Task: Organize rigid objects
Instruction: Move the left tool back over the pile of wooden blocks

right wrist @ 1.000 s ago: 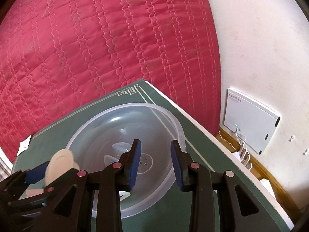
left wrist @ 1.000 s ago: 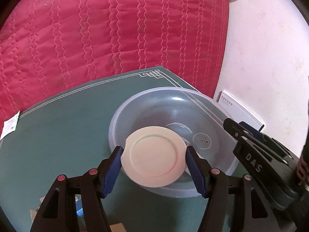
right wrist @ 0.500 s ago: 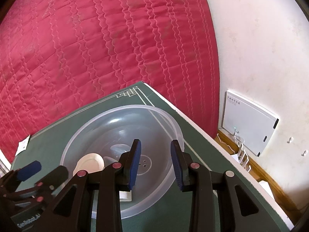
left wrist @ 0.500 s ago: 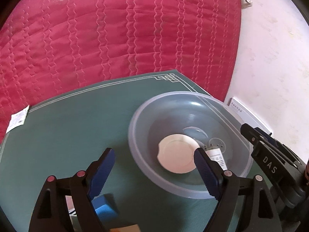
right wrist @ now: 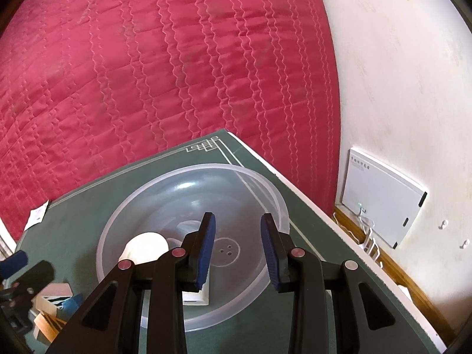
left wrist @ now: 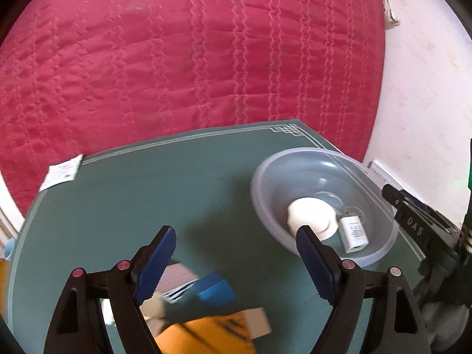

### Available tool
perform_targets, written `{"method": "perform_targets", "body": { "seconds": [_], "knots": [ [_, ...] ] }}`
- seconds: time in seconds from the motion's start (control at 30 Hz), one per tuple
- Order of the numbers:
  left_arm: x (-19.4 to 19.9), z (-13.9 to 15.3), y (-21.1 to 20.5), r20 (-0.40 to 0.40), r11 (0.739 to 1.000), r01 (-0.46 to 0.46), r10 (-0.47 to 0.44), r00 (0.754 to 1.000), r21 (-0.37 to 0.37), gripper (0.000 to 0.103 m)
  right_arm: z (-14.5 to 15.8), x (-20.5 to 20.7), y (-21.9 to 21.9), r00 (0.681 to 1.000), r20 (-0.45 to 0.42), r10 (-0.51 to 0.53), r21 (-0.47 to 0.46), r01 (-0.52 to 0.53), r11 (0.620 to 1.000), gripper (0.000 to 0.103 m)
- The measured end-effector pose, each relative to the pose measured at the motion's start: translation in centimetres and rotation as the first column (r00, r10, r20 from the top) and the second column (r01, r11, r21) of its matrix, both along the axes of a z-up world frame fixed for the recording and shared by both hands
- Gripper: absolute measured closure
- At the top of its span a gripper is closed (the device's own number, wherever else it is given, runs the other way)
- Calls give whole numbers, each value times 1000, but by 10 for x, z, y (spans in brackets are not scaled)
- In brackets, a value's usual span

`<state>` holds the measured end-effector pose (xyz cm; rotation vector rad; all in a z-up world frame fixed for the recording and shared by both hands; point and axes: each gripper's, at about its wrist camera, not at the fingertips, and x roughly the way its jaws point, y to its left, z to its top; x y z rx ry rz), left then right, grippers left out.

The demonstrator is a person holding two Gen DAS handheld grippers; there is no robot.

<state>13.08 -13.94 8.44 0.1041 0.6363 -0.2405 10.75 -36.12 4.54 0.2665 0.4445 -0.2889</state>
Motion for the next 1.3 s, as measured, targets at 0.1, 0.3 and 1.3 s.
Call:
{"method": "perform_targets", "body": {
  "seconds": [0.1,0.3,1.3],
  "knots": [
    [-9,4,13,18,1000,-27,27,999,1,16,1,-1,4,1000,5,15,-13,-15,1000,70],
    [-24,9,41,32,997,-74,74,997,-6,15,2,-3,16,998,11,61,-41,-61,997,70],
    [-29,-43,119,-105,969,-245,247,963,33,15,-8,-41,116,785,-31,619,98,-613,784,59]
  ]
}}
